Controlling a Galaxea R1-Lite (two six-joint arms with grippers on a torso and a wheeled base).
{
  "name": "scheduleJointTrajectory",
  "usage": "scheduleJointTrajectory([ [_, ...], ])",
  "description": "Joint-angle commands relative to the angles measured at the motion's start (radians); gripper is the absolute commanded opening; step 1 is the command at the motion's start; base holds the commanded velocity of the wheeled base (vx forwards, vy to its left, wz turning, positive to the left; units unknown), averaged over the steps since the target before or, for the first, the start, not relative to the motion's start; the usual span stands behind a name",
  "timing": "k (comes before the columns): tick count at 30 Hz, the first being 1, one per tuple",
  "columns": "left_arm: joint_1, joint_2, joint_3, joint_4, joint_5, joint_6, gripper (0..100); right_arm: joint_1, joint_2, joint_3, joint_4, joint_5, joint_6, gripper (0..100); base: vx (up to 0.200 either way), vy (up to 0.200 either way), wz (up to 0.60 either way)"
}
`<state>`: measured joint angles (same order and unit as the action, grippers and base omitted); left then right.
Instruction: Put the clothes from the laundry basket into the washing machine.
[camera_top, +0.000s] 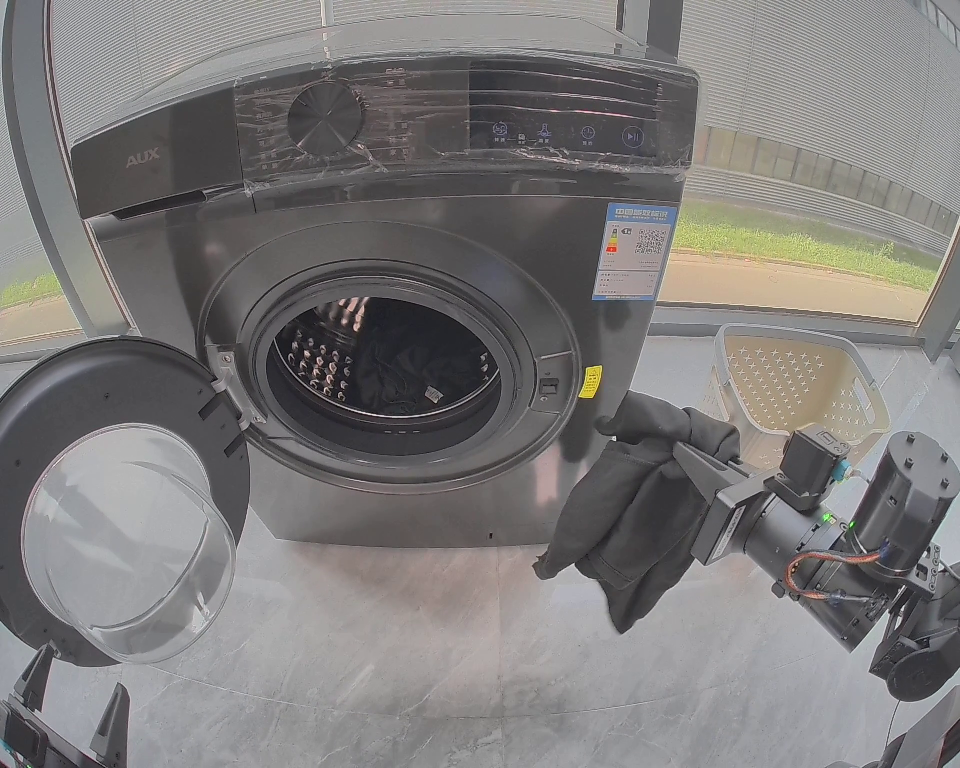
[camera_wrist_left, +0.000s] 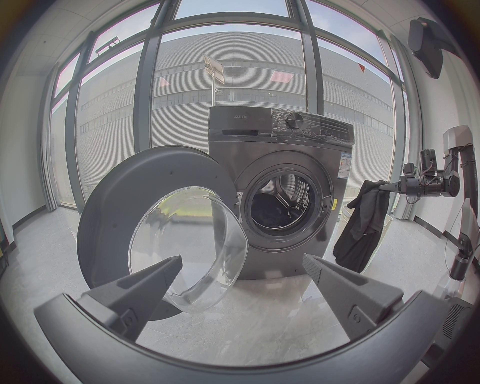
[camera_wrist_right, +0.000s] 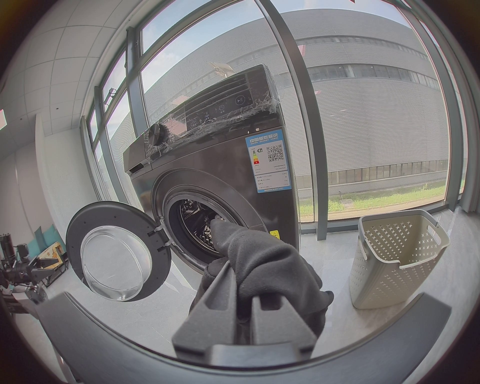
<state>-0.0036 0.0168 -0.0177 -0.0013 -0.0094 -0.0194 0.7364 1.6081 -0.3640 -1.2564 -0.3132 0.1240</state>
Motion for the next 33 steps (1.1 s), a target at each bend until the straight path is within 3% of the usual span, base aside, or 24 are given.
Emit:
scheduleJointTrajectory([
  [1, 0.001, -0.014, 0.015, 0.001, 0.000, -0.001, 100, -0.003, 0.012, 0.000, -0.001, 0.000, 0.000, 0, 0.000, 0.200, 0.00],
  [21, 0.001, -0.014, 0.015, 0.000, 0.000, -0.001, 100, -0.005, 0.015, 0.000, -0.001, -0.001, 0.000, 0, 0.000, 0.200, 0.00],
  [33, 0.001, -0.015, 0.015, -0.002, 0.002, 0.007, 100, 0.009, 0.013, 0.010, 0.000, 0.000, 0.000, 0, 0.000, 0.000, 0.00],
])
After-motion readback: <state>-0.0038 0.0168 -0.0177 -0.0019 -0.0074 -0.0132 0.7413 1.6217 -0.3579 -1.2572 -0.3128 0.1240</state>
